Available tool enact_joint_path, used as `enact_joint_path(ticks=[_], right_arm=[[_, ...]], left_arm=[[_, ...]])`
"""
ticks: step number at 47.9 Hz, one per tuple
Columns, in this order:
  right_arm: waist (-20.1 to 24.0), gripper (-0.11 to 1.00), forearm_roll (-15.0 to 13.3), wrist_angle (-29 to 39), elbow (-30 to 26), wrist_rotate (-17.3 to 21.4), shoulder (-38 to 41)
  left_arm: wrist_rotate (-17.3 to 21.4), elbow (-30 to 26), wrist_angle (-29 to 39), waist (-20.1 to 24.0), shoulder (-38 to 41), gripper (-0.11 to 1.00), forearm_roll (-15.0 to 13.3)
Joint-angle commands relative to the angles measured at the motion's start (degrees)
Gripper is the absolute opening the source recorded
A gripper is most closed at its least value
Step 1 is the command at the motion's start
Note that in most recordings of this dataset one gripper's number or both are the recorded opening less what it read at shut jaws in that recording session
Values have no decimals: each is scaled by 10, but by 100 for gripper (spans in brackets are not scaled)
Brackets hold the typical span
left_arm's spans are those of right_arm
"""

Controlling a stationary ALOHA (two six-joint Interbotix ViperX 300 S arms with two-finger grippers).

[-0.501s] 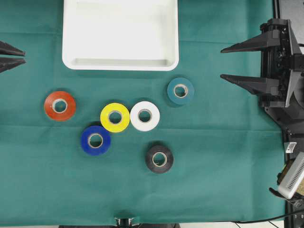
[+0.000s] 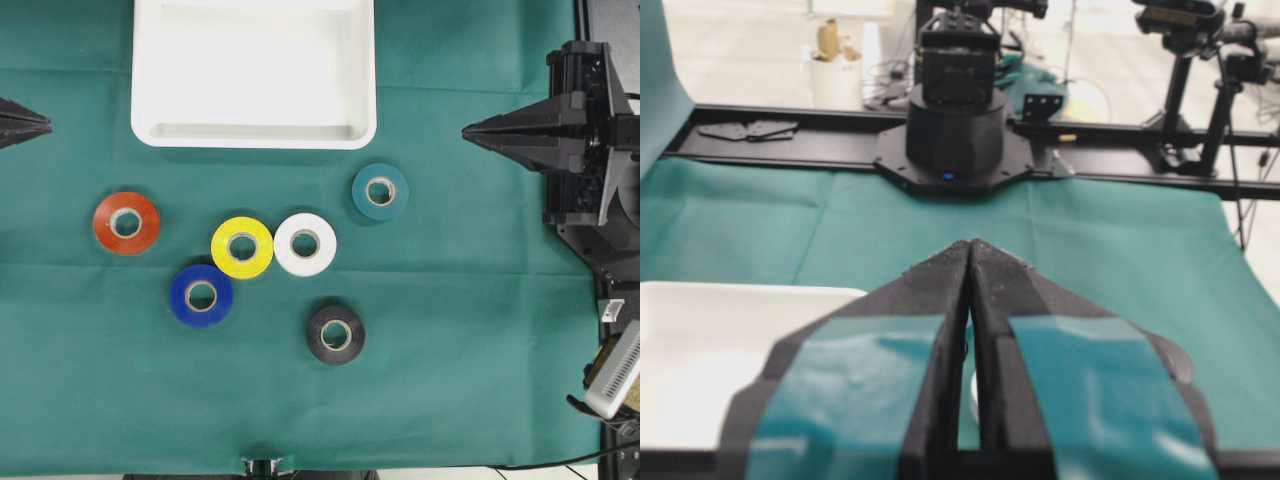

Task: Put the tape alternately from left to right into the white case.
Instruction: 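Move both grippers inward from rest toward the tape rolls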

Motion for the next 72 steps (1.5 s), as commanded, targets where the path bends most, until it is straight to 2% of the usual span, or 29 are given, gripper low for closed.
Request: enact_joint_path(ticks=[1, 19, 23, 28, 33, 36, 41, 49, 61, 72], right_arm=[[-1, -9, 1, -4, -6, 1, 3], [-1, -9, 1, 0, -11, 8, 31], [-1, -5, 0, 0, -13, 9, 33], [-4, 10, 0, -3, -11, 8, 33], [-7, 35, 1, -3, -10, 8, 33], [-10, 54, 1, -3, -10, 8, 33], [-12, 80, 0, 0, -9, 8, 33], [-23, 80, 0, 0, -9, 10, 48], [-31, 80, 0, 2, -30, 20, 120], [-31, 80, 1, 56, -75, 21, 192]], left_arm=[[-1, -5, -4, -5, -2, 2, -1], [-11, -4, 6, -9, 4, 5, -2], [-11, -3, 10, -9, 4, 20, -2], [-11, -3, 21, -9, 4, 49, -2], [-11, -3, 33, -9, 4, 79, -2], [-11, -3, 34, -9, 4, 92, -2], [-11, -3, 35, -8, 4, 92, -2], [-10, -6, 47, -9, 22, 92, -2], [-11, -29, 62, -9, 98, 92, -2], [-11, -53, 96, -8, 150, 92, -3]])
